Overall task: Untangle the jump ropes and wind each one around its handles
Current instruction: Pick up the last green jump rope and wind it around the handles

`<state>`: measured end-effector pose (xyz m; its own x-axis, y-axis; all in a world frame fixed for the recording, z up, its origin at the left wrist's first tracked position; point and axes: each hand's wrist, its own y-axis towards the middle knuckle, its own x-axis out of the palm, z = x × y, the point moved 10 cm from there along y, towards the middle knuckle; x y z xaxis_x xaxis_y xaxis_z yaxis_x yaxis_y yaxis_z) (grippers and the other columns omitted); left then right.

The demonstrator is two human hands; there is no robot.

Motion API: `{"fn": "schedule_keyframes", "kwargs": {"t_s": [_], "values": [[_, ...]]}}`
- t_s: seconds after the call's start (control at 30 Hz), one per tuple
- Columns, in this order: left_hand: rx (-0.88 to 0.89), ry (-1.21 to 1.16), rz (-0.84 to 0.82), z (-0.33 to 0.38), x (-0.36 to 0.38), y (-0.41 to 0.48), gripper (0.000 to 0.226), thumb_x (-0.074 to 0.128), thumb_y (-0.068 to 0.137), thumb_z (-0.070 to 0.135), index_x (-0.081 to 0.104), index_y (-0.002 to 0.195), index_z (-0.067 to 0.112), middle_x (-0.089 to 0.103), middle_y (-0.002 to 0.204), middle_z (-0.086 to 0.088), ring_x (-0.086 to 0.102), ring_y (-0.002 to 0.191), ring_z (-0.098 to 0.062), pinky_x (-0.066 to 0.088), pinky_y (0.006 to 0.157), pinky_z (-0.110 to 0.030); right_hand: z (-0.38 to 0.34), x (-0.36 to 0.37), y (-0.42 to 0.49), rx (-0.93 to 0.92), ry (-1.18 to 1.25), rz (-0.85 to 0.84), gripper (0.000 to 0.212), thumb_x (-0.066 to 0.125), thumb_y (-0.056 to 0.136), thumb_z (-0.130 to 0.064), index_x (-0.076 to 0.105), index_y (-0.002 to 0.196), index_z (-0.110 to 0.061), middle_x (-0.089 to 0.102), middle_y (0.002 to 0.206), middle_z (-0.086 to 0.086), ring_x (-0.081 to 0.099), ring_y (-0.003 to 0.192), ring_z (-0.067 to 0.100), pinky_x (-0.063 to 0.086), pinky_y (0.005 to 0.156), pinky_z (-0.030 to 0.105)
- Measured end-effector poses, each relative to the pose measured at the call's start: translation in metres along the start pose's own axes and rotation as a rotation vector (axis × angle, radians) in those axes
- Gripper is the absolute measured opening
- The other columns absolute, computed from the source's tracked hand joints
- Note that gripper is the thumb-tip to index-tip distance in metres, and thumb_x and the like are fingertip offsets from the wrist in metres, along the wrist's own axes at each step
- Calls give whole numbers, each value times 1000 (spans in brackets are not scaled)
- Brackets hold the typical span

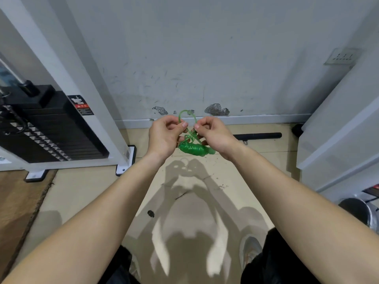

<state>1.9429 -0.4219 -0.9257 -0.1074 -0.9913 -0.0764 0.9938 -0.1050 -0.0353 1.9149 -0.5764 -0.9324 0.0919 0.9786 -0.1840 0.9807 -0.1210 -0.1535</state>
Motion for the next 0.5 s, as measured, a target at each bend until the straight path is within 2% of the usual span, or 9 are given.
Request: {"fn": "schedule_keyframes", "kwargs": {"t_s": [0.07,0.17,0.27,0.37,0.5], "values": [[-22,-3,-12,-6,7,36,11,68,94,14,65,84,15,68,68,-3,55,47,-10,52,59,-34,2,-7,37,-18,-36,55,9,58,101,-22,56,92,-19,59,78,-1,59,78,18,47,73,37],[-46,9,-15,-14,16,97,10,70,93,14,65,84,14,69,70,-5,56,50,-13,55,63,-41,4,-19,95,-29,-80,123,9,56,101,-22,53,94,-19,55,77,-3,56,75,16,45,70,33],[-24,33,-36,2,25,149,8,72,91,14,68,84,14,70,72,-8,62,60,-16,56,65,-38,-12,-32,143,-39,-89,154,8,56,101,-21,52,94,-18,50,72,-6,52,71,13,43,69,33],[-47,33,-32,37,29,179,9,73,90,14,69,82,16,69,68,-4,66,69,-20,55,66,-33,-48,-48,164,31,-7,184,8,56,100,-20,54,92,-17,54,73,-5,58,69,8,49,72,33],[-37,73,-59,130,32,192,11,73,89,14,70,79,16,66,59,4,65,66,-16,50,65,-30,-138,-71,163,80,25,152,8,58,98,-18,56,91,-13,65,86,3,61,70,13,49,72,35]]}}
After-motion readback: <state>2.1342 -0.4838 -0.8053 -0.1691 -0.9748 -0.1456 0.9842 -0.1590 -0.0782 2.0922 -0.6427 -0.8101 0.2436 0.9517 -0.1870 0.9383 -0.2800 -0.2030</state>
